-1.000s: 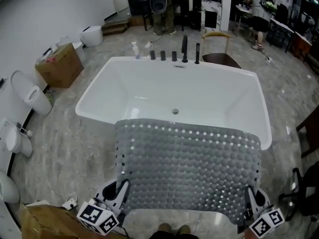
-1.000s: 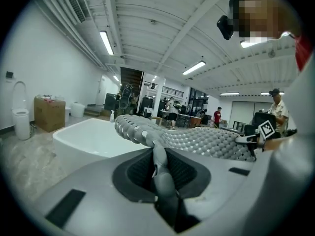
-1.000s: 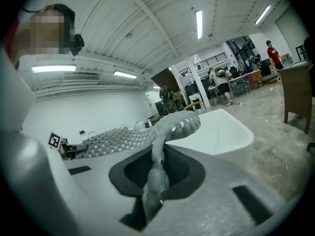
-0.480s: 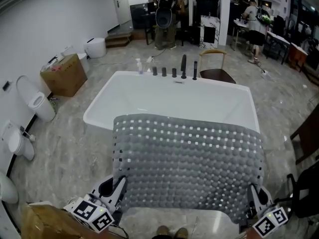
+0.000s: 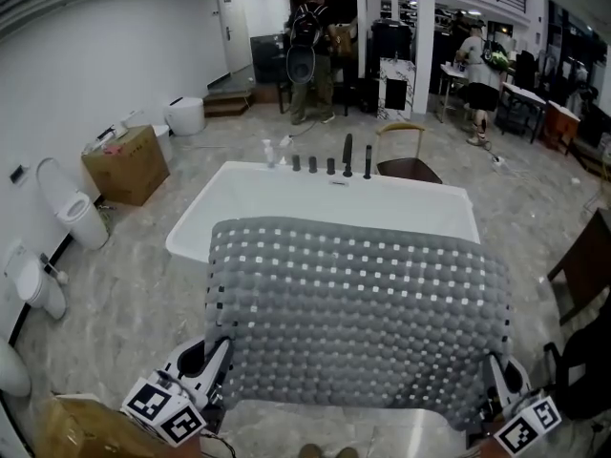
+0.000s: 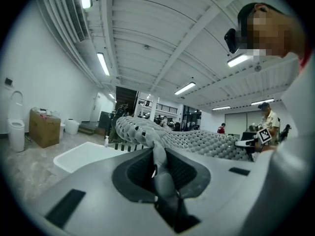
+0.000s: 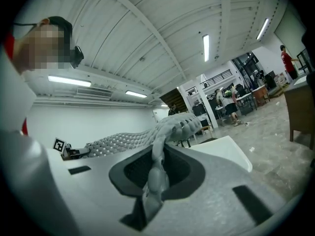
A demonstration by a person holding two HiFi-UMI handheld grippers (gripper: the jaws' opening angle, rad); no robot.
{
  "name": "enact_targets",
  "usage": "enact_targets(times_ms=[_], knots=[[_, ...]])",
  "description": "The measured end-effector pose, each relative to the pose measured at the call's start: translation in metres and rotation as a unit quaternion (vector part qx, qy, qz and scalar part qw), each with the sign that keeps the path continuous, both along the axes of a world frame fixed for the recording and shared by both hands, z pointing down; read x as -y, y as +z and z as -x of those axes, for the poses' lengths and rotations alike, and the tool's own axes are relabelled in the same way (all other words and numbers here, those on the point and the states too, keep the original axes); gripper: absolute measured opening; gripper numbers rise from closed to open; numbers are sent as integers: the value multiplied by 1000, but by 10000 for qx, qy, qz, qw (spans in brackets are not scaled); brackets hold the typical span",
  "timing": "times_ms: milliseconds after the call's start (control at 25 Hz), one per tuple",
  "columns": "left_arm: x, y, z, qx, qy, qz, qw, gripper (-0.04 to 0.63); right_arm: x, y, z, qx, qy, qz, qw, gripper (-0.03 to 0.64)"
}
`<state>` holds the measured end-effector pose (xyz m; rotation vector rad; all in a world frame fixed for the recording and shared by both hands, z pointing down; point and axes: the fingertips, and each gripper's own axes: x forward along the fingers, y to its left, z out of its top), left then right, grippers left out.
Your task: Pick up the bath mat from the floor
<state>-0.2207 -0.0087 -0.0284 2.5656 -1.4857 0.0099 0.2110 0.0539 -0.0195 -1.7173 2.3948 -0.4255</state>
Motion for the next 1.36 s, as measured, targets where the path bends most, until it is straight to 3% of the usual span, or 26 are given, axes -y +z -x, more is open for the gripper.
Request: enact_targets(times_ms=[360,1360], knots=[[-26,-24,0,24,44,-278,9996,58,-26,-24,-1,-84,-13,-266,9996,48],[-42,-35,-3,226,135,-233,9994,58,-47,-31,-8,-136,5,-205,9997,48]])
